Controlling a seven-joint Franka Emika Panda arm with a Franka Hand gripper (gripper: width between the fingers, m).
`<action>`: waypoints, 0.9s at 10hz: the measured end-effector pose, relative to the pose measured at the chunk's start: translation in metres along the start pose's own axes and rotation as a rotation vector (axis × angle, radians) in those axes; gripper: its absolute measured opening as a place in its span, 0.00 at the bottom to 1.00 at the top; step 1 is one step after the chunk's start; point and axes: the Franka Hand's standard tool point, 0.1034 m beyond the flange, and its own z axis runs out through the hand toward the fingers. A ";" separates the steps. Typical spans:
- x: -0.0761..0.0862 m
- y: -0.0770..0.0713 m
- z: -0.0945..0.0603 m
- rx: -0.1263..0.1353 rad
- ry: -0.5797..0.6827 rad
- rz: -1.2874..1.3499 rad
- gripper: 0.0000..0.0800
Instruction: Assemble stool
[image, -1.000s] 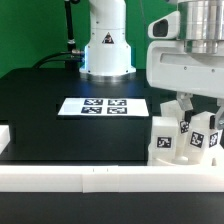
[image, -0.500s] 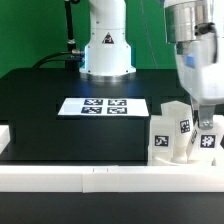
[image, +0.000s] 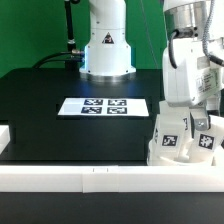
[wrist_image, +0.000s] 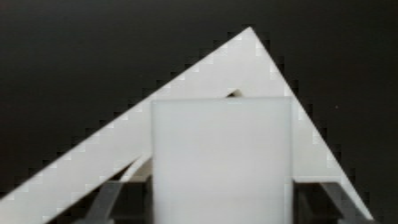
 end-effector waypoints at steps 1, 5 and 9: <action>0.001 0.000 0.000 -0.002 -0.003 0.022 0.42; 0.001 -0.006 -0.016 0.004 -0.047 0.020 0.67; -0.001 -0.017 -0.043 0.027 -0.079 -0.021 0.81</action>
Offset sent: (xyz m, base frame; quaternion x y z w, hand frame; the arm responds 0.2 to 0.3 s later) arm -0.0117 -0.0090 0.0176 -0.0125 -0.0151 -0.0212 0.9996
